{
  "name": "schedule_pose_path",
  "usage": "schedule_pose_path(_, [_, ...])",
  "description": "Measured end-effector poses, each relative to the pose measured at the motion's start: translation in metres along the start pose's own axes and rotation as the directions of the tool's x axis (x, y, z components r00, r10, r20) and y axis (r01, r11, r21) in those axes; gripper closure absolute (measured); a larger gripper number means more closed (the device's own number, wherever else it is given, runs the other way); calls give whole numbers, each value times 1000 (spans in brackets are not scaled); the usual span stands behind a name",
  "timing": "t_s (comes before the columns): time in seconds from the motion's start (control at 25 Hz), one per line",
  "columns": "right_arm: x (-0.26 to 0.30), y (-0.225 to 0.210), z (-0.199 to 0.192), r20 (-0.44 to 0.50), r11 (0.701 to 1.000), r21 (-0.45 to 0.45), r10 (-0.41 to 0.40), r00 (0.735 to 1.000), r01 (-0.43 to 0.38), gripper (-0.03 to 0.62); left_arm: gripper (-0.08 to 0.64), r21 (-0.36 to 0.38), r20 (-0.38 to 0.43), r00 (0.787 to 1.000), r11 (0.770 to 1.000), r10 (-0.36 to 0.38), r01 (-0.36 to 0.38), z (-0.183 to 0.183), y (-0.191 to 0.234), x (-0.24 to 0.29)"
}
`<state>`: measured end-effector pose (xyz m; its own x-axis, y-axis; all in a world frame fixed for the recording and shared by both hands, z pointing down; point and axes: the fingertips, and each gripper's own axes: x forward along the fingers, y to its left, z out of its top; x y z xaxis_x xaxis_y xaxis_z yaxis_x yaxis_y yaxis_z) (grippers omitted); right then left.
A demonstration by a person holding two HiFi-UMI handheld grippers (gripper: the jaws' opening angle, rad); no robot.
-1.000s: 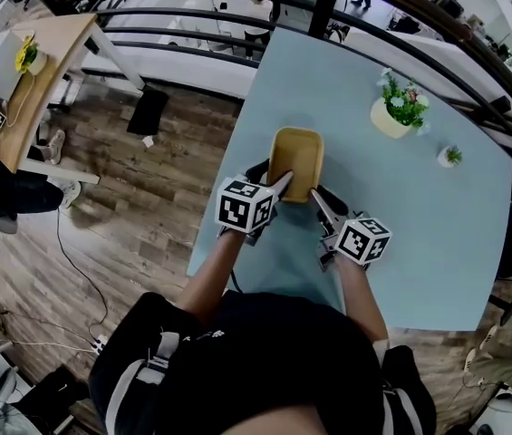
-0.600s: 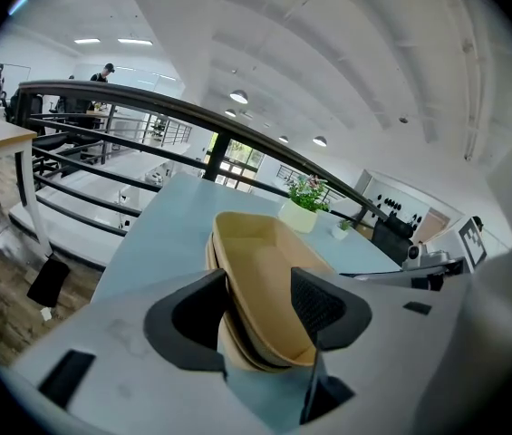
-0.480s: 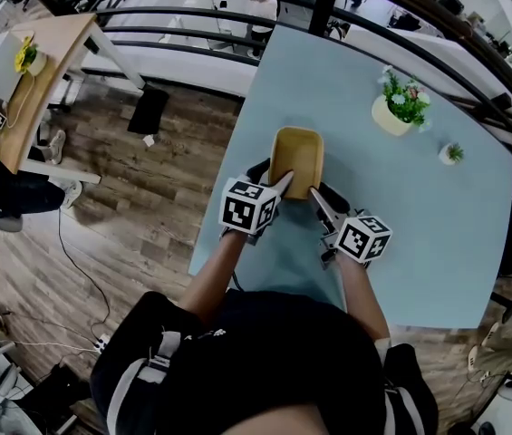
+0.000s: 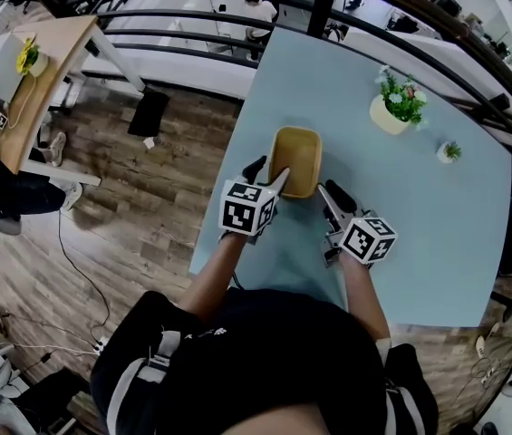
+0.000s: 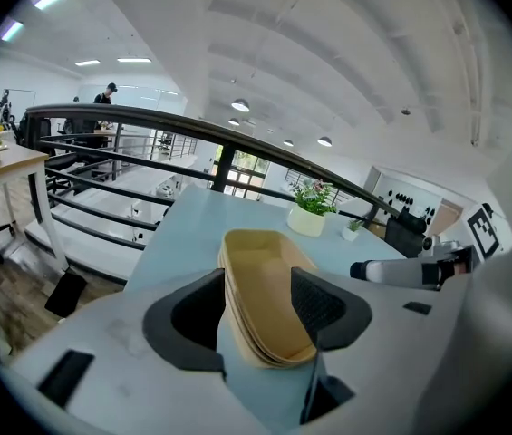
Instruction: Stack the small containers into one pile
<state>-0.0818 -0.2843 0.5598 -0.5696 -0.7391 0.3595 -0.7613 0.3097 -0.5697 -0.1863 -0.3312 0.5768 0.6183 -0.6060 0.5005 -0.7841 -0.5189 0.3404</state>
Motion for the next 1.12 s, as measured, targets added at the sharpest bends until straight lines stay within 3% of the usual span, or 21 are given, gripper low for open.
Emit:
schedule_pose_path(0.28, [-22,6,16,62,999,-45,0,998,3,462,351,-14,90,995,999,47,-46,17,-5,-21])
schedule_pose_path(0.64, [-53,26,33,149,993,-113,47,988,-30,506,356,4,178,984,1000,13,-14,31,-42,-52])
schedule_pose_path(0.8, [-73,39,46,199,986,-157,79,977,-48,544,439,23,203,979,1000,-5,1,33,-66,-65])
schedule_pose_path(0.92, [-89,49,52,219,979,-194,112,969,-70,580,494,52,216,976,998,26,-38,32,-80,-73])
schedule_pose_path(1.12, [-105,61,61,193,965,-238,158,968,-110,586,525,115,194,981,993,13,-36,27,-103,-80])
